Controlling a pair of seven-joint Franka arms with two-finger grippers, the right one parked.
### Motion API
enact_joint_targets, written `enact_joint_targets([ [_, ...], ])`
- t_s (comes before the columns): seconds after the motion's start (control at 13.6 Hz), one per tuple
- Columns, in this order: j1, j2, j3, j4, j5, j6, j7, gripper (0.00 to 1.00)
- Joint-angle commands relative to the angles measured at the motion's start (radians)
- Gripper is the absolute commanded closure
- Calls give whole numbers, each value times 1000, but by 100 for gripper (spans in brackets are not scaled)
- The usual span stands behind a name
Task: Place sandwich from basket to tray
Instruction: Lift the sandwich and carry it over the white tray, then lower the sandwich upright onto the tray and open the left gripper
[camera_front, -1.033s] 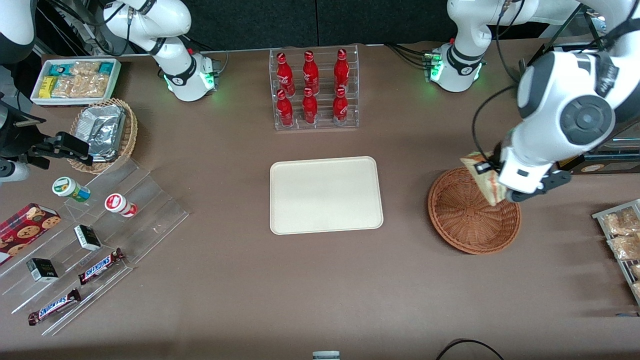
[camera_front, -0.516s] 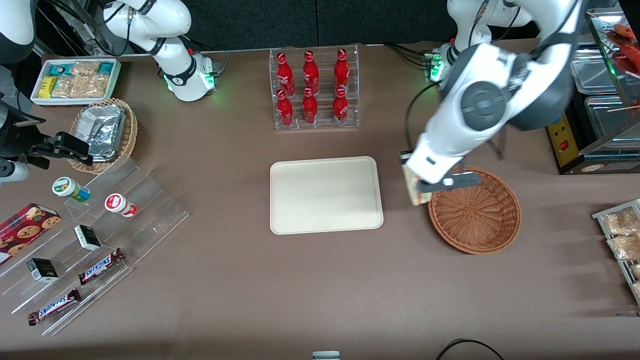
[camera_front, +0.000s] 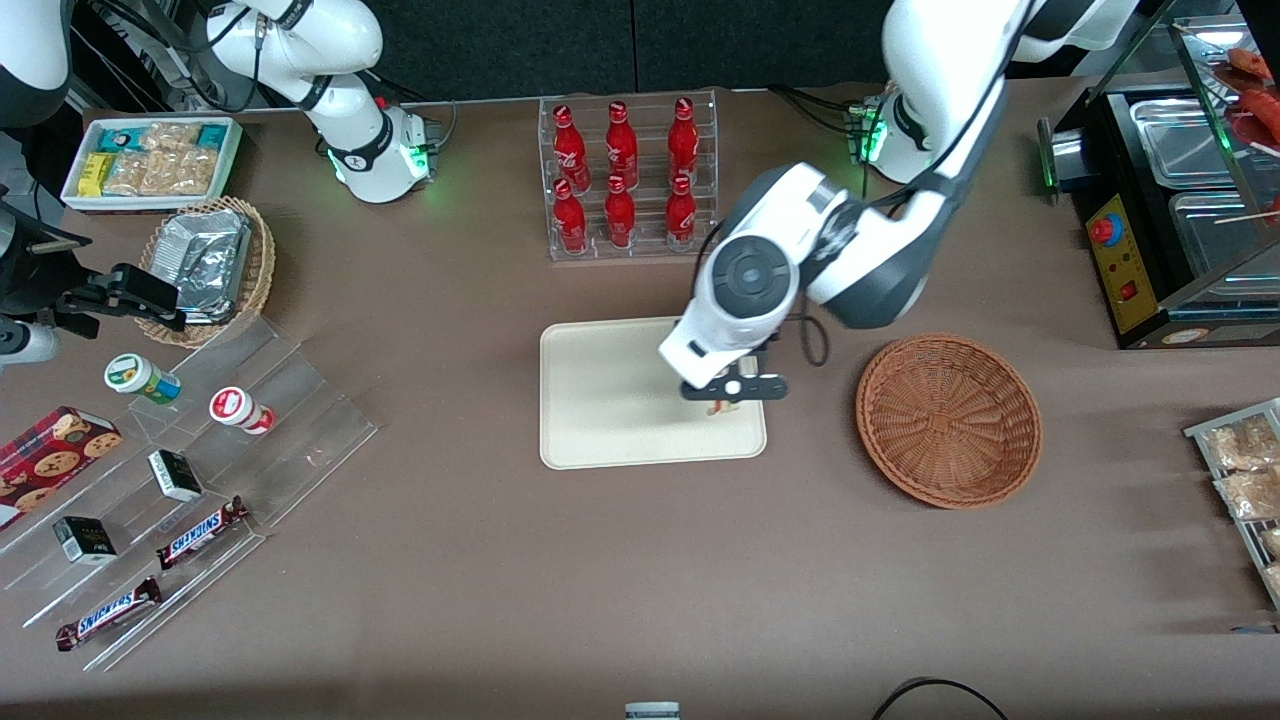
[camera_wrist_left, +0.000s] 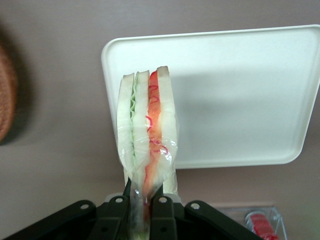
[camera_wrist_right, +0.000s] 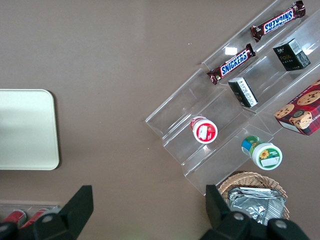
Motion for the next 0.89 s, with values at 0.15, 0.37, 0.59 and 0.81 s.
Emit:
enact_joint_targets([
  [0.15,-82,97,10,59,40,78,-79,100],
  [0.37,-98,138,12,57,41,127,-77,100],
  [0.59,-124,177,13,56,75,169,-91,100],
  [0.81,-125,201,13,51,74,221,-102,100],
])
